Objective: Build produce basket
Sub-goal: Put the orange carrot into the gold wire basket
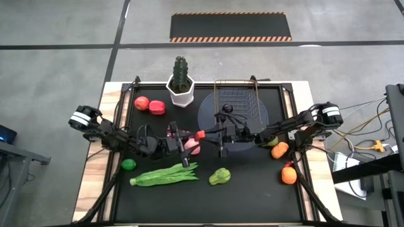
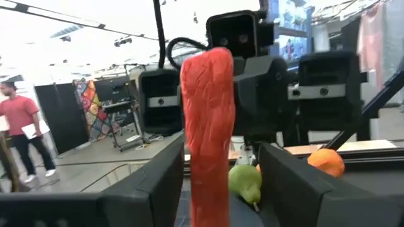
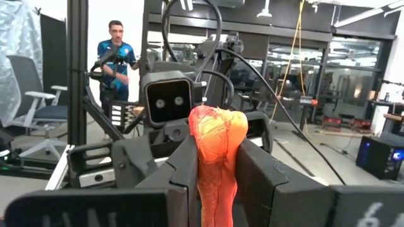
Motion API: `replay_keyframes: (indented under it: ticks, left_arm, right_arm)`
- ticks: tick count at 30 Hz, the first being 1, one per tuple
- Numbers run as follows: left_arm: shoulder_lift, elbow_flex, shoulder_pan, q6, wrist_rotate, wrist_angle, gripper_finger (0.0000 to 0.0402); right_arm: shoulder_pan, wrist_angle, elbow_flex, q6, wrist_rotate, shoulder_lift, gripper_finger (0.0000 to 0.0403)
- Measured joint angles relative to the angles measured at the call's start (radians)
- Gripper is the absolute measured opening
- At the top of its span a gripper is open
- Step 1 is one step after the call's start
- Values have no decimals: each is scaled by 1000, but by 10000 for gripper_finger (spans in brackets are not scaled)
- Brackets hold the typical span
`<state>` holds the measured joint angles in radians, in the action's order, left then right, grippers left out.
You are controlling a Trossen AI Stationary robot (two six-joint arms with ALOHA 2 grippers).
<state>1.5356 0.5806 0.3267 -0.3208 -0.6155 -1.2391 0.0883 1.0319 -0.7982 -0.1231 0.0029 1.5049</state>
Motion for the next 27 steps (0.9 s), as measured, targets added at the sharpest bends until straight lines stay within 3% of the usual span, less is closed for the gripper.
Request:
replay_keyframes:
  ticks: [9, 15, 23, 27]
  left_arm:
    - [0, -9, 2, 2, -26, 9, 189]
    - [0, -10, 2, 2, -26, 16, 189]
    - [0, -7, 2, 4, -26, 16, 190]
    - [0, -7, 0, 4, -26, 16, 190]
  right_arm:
    - [-10, -281, -1, 5, 71, -171, 71]
    - [-37, -608, -60, 19, 95, -327, 71]
    - [-89, -962, -157, 19, 394, -412, 70]
    - [-157, -1003, -170, 26, 441, -405, 70]
